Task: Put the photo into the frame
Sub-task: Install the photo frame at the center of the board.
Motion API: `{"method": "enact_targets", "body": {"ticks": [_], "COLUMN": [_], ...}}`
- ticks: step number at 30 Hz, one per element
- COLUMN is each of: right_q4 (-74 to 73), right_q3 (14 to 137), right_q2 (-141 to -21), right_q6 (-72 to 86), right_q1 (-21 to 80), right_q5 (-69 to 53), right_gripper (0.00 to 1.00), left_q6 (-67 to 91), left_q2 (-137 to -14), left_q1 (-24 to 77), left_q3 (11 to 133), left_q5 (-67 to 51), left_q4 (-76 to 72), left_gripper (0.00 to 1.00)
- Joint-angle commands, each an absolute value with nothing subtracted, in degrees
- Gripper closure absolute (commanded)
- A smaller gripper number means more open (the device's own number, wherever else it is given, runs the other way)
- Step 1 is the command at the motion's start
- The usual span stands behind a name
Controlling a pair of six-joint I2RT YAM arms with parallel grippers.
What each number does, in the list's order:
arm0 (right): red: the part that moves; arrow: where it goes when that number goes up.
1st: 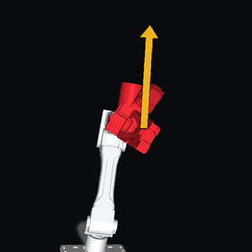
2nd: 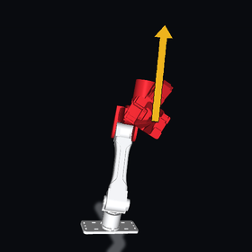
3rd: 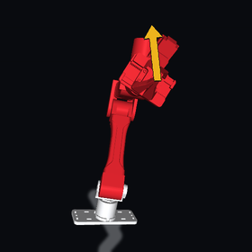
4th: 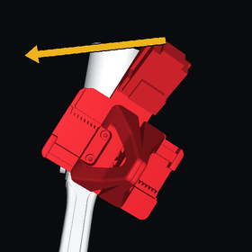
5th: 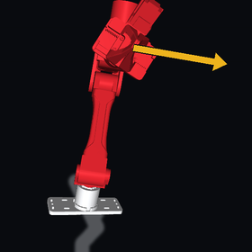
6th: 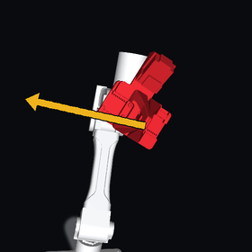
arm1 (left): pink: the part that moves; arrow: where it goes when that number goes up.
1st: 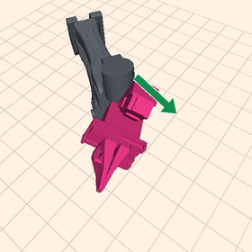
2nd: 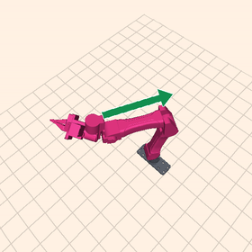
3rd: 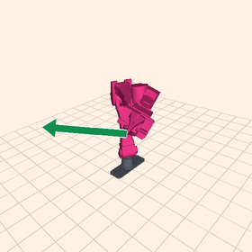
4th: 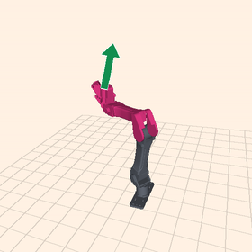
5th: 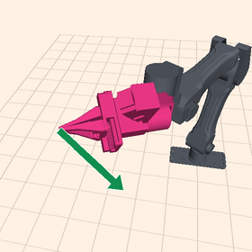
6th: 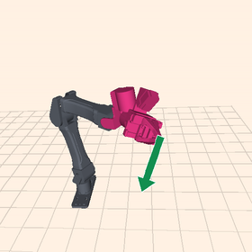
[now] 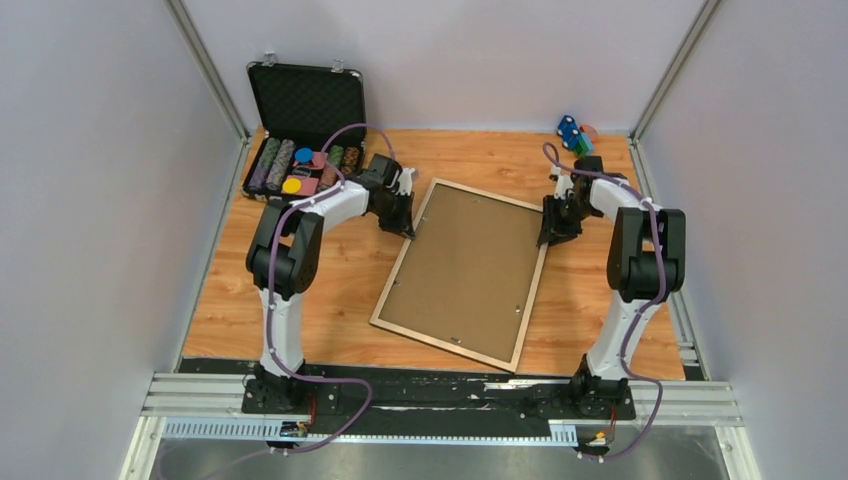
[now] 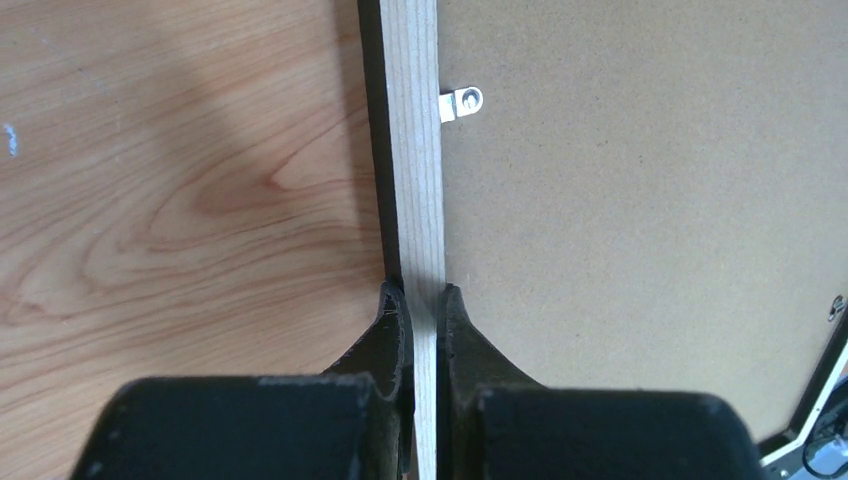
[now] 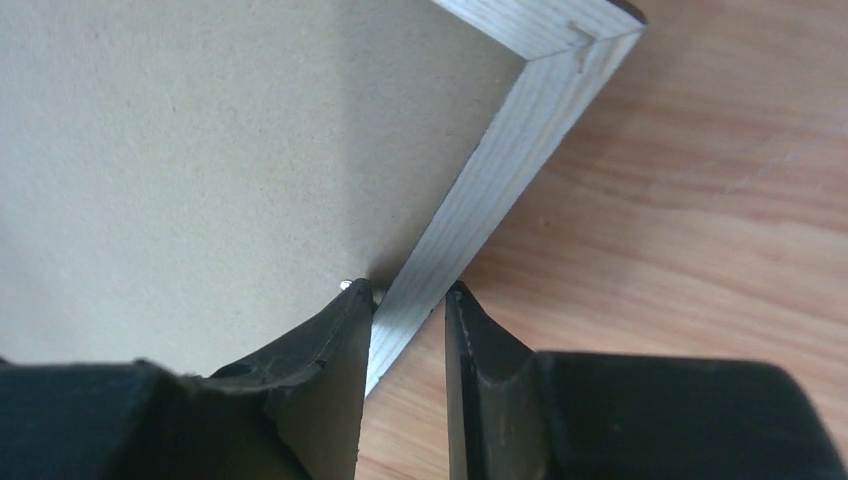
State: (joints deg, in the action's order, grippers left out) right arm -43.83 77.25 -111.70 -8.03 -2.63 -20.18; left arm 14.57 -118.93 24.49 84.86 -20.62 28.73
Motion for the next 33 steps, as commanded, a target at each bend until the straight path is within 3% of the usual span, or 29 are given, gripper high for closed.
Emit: {"method": "enact_targets", "body": {"ticks": [1,3,8,9,13,16,22,25,33], "right_q4": [-37.7,-37.9,-39.0,-39.3,-39.8,-39.7,-39.3,-38.7,-37.6], "right_q3": [84.1,87.5,94.6,96.0,99.5,100.3,99.2,96.1,79.2], "right_q2": [-118.2,-120.5,-125.5,-126.4,-129.2,-129.5,-125.9,-121.5,-104.0], "right_q6": [-3.1,-2.8,-5.3,-5.9,-7.9,-8.3,-9.0,-9.2,-12.2], "right_q1": [-1.8,-1.8,-1.6,-1.6,-1.2,-1.1,-1.4,-1.9,-2.6], "right_q5": [-25.0,-26.1,-29.8,-30.5,-32.5,-32.6,-29.8,-28.8,-27.7], "right_gripper": [0.94,0.96,0.98,0.99,0.98,0.93,0.51,0.35,0.28], "left_q6": [17.7,18.1,19.2,19.3,20.3,21.0,22.9,23.5,24.0], "left_q2": [-120.3,-119.9,-118.6,-118.5,-118.2,-118.4,-118.7,-119.3,-119.3], "left_q1": [25.1,25.1,24.9,24.8,24.8,24.7,24.1,23.7,23.3], "left_q3": [79.2,78.5,76.3,76.0,75.2,74.5,72.6,72.6,73.0], "left_q5": [-24.2,-24.2,-25.0,-25.3,-26.0,-26.2,-26.1,-25.8,-26.1], "left_q4": [28.4,28.1,27.3,27.1,26.9,26.5,24.8,24.8,24.4], "left_gripper": [0.99,0.78,0.43,0.32,0.09,0.07,0.03,0.00,0.00]}}
